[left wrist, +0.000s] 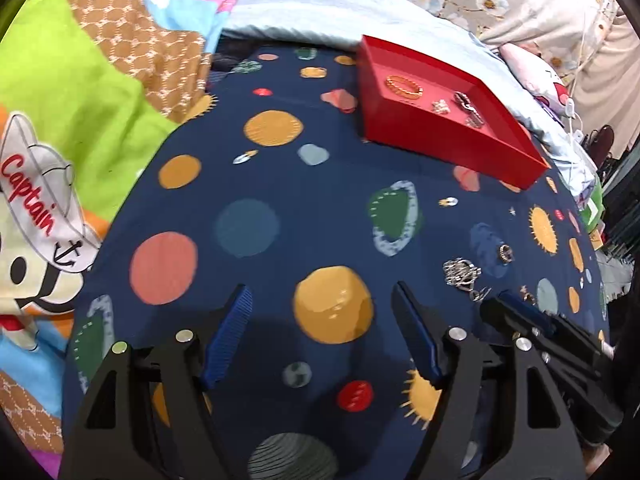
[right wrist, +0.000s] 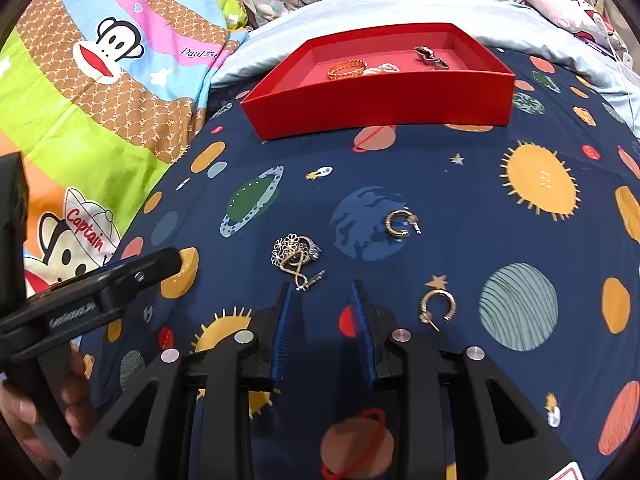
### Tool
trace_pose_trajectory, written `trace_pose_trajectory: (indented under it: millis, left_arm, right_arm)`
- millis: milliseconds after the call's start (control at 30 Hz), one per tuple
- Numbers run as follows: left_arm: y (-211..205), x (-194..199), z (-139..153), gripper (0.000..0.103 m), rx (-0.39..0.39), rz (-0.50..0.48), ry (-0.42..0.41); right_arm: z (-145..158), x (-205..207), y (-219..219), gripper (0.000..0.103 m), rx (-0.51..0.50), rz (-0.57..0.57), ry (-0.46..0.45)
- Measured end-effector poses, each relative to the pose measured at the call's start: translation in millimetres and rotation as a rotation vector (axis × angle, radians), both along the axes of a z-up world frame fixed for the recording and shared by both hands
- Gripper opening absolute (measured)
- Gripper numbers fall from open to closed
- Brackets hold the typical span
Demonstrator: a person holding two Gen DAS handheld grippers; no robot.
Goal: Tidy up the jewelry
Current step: 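Move both open tools back over the remaining jewelry on the sheet, then grasp the silver stone ring with the left tool while the right tool grasps a gold star earring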
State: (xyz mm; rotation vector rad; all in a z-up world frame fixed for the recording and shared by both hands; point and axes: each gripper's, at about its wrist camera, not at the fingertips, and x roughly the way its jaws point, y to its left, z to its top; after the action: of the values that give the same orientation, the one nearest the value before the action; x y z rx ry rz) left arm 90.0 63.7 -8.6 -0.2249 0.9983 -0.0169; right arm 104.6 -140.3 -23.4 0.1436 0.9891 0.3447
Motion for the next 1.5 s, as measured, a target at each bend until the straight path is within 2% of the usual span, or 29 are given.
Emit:
trace_pose_trajectory:
  millis: [167, 267, 400, 433, 567, 800, 1100, 1267, 1400, 1500]
  left_arm:
    - [6.7, -4.2, 1.8, 0.070, 0.004, 0.001, -0.004]
    - [5.6, -5.4, 4.8, 0.070, 0.000, -0.004, -0.013]
    - [1.9, -5.4, 6.3, 0.070, 0.000, -0.016, -0.018]
    - [1.3, -5.7, 6.0, 0.070, -0.002, -0.017, -0.017]
    - [-3.3, -6.3, 8.1, 0.070, -0.013, -0.036, -0.020]
    - [-34.2, -2.7, 14.8, 0.070, -0.012, -0.131, -0.041]
    - [-92.9, 16.3, 2.7, 0.069, 0.007, -0.246, -0.033]
    - [-106.8, 28.4, -7.5, 0.059, 0.032, -0.248, -0.014]
    - [-110.7, 30.5, -9.1, 0.055, 0.049, -0.255, -0.029]
    - [-112.5, 30.5, -10.2, 0.048, 0.055, -0.266, -0.040]
  right_arm:
    - [0.3, 7.8, 15.0, 0.027, -0.028, 0.011, -0.018]
    - [0.9, 7.8, 22.7, 0.010, -0.097, 0.014, -0.034]
    - [1.0, 4.6, 18.5, 0.006, -0.092, 0.003, -0.032]
    - [1.9, 3.4, 15.9, 0.000, -0.081, -0.002, -0.028]
    - [11.1, -7.6, 3.6, 0.000, -0.038, -0.015, -0.029]
    - [36.5, -43.8, -33.5, 0.000, 0.000, -0.063, -0.045]
    - [35.7, -59.7, -72.1, 0.000, 0.006, -0.136, -0.024]
    - [31.7, -58.4, -83.6, 0.000, 0.025, -0.157, -0.015]
    - [29.0, -56.7, -88.0, 0.000, 0.034, -0.163, -0.009]
    - [26.8, -55.1, -89.5, 0.000, 0.038, -0.164, -0.005]
